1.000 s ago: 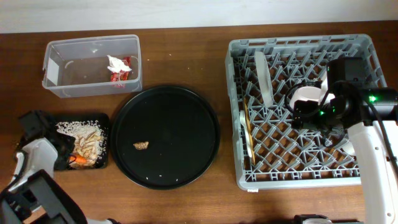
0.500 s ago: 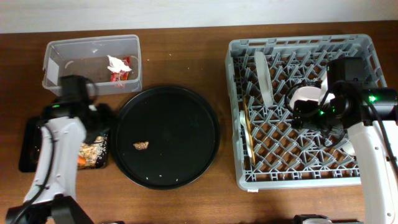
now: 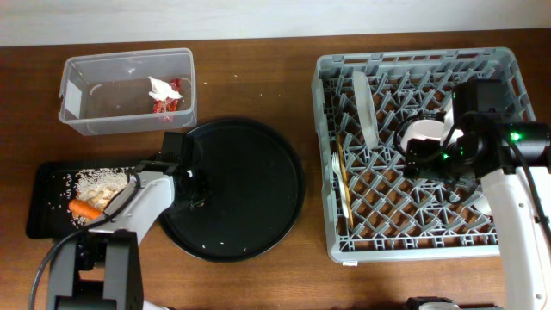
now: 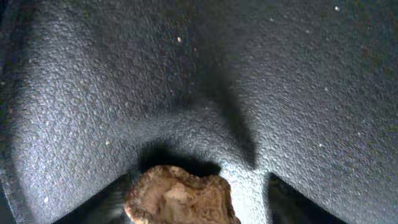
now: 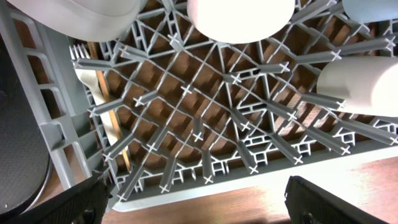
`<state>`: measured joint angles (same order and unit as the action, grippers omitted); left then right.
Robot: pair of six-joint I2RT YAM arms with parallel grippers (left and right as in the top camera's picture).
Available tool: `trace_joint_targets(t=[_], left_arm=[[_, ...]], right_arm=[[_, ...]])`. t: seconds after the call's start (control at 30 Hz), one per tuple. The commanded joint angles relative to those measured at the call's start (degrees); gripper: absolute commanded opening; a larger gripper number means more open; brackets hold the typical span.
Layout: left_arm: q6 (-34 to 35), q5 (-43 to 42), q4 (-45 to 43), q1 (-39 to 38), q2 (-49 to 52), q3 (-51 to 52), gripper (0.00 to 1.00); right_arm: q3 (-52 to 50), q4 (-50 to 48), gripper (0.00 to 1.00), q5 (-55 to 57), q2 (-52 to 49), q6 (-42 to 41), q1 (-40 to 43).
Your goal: Sort waste into correct bins and load items into the dishwasher rack
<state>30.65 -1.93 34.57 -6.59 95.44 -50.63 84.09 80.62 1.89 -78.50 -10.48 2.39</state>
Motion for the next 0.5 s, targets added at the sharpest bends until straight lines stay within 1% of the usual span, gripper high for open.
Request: trace_joint_targets(t=[0.0,0.03,0.1,0.13,0.2,0.23,0.33,0.4,0.43,0.47], left_arm=[[0.13,0.17,-0.31,-0.02,1.20,0.72,0.40],[0.13,0.17,-0.26,-0.02,1.20,0.72,0.27],[0.11,0.17,-0.24,-0.02,1.20,0.66,0.17],[0.04,0.17,0.87,0.00,1.05,-0.26,0.10],[-0.79,0.15,8.96,2.29,-1.77,-7.08,0.00],[-0.81,-0.07,11.87,3.69,-4.11,-9.86,0.00],[-1.68,-0.24,13.11,3.96,-5.18,-10.05,0.00],[-3.80,0.72,13.90,5.97,-6.91,-11.17,0.00],[-4.68,2.78,15.08,10.71,-8.85,-12.39,0.00],[-5.77,2.93,15.04,16.22,-10.14,-12.55,0.00]], right_arm=[[-0.11,0.00,0.94,-0.13,-0.11,-0.02,0.26],[-0.11,0.00,0.94,-0.13,-0.11,-0.02,0.26],[-0.11,0.04,0.94,-0.13,-0.11,-0.02,0.26],[-0.11,0.09,0.94,-0.13,-0.11,0.00,0.26],[-0.11,0.13,0.94,-0.11,-0.11,0.00,0.26],[-0.11,0.02,0.94,-0.11,-0.11,0.00,0.26],[-0.11,0.07,0.94,-0.11,-0.11,0.00,0.26],[-0.11,0.07,0.94,-0.11,-0.11,0.00,0.26],[-0.11,0.07,0.94,-0.11,-0.11,0.00,0.26],[-0.11,0.07,0.93,-0.11,-0.11,0.00,0.26]])
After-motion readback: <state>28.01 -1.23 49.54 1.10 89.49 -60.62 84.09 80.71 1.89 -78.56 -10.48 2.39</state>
